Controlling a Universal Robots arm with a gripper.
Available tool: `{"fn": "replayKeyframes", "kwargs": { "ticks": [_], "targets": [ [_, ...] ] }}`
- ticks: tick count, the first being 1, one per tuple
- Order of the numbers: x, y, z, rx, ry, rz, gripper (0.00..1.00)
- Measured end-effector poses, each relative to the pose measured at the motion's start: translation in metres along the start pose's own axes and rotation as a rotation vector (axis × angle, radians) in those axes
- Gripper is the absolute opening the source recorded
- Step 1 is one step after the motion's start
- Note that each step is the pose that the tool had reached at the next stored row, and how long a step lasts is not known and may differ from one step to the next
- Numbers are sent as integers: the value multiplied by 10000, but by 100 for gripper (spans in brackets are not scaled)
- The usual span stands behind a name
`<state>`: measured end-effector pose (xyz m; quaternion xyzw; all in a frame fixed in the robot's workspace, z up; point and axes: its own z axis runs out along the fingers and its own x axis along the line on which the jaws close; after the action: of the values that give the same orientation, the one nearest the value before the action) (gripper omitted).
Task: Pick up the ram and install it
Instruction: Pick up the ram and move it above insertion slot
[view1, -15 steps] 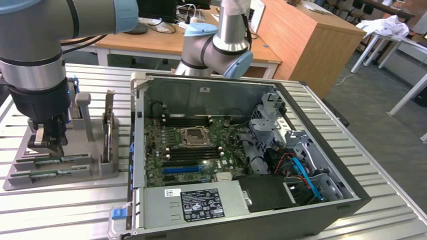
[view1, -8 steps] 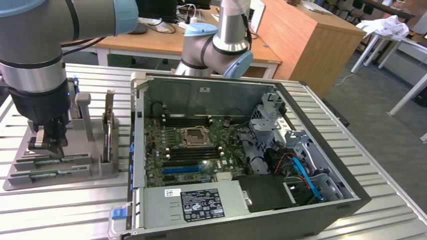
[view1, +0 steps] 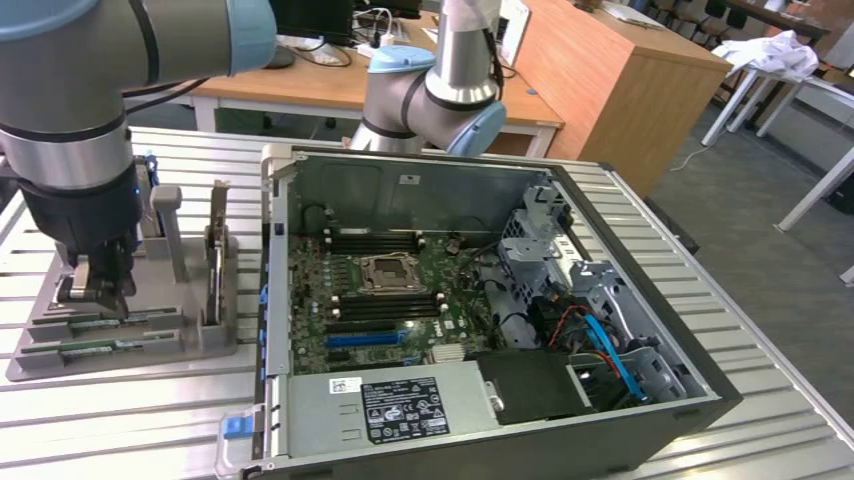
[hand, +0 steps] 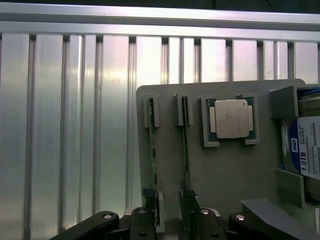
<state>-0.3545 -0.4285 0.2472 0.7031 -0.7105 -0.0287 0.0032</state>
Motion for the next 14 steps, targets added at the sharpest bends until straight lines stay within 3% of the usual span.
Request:
{"fn": "replayKeyframes", "kwargs": {
  "ticks": [14],
  "targets": [
    [22,-3,66,-2,2,-74,36]
  ]
}}
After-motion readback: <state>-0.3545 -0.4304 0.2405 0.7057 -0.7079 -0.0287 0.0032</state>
